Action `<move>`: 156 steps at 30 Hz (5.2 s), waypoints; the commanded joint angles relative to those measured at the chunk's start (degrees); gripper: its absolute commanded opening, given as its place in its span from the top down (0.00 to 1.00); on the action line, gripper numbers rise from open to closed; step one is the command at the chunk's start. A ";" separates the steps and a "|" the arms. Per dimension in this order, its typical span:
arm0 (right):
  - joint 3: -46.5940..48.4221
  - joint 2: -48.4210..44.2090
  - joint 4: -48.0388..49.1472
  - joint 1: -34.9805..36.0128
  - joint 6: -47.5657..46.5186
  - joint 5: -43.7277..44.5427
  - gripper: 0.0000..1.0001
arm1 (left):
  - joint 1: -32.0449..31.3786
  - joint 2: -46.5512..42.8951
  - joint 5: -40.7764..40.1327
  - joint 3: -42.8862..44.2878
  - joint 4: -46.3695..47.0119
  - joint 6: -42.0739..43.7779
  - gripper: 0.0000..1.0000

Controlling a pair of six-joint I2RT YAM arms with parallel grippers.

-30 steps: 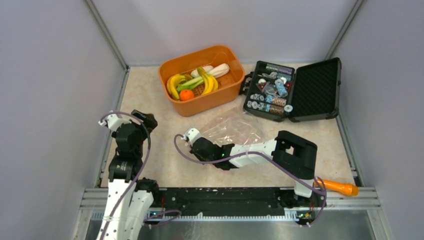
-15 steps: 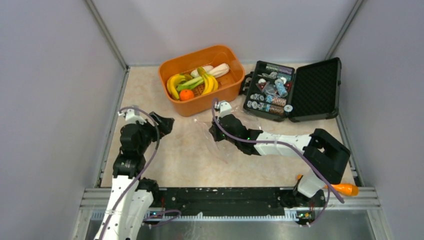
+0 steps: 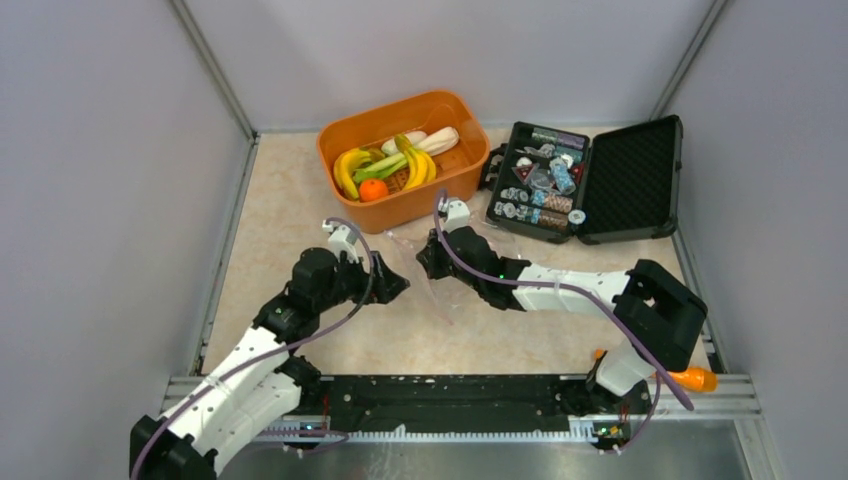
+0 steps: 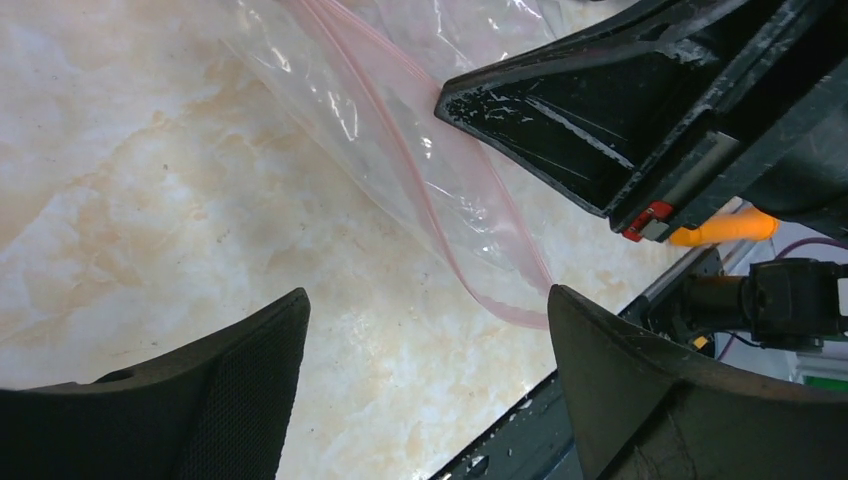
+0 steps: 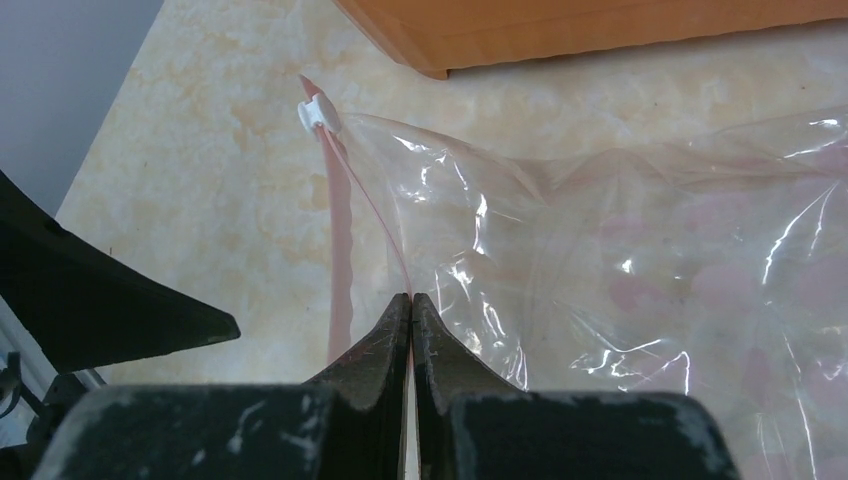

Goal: Place the food in the zip-top bag and seal the zipper
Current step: Pick up the zipper food storage bag at the center of the board, then open the zipper of the food storage bag at the center of the board, then move the bin to the center of the board.

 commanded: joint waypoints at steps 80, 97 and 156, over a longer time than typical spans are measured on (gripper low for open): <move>18.80 -10.20 -19.84 9.52 -6.95 16.98 0.37 | -12.01 12.10 -13.11 17.61 3.93 2.08 1.00; 17.51 -10.38 -25.07 9.59 -5.20 18.78 0.62 | -12.37 11.52 -16.01 18.39 2.56 2.30 1.00; 3.12 -33.80 -31.82 8.42 -0.74 25.14 1.00 | 10.66 57.34 8.04 60.99 -13.44 30.51 0.01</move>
